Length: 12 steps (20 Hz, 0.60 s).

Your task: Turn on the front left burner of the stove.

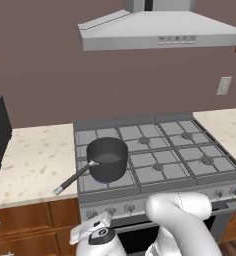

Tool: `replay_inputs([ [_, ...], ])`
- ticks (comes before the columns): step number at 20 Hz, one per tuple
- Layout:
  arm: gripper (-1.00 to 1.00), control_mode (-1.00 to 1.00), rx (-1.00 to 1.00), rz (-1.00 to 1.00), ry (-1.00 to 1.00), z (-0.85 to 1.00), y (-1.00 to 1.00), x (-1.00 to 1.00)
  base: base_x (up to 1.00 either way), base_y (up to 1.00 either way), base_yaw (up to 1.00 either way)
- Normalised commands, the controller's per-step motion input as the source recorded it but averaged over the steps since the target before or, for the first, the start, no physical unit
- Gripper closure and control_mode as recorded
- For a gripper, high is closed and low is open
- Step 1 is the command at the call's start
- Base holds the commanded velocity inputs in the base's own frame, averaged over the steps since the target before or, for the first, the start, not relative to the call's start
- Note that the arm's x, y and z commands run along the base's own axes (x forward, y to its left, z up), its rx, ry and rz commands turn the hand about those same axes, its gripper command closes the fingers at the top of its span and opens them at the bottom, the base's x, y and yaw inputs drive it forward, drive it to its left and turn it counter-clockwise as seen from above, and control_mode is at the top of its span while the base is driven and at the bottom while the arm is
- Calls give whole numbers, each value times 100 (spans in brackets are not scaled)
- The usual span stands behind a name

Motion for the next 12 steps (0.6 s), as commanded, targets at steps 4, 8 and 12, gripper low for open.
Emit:
replay_inputs([
  [4,100,-100,-43,1,3,-31,-3,4,0,0,0],
  [8,100,-100,-36,0,1,-28,-5,0,0,0,0],
  [12,100,-100,-21,0,0,-27,-5,0,0,0,0],
])
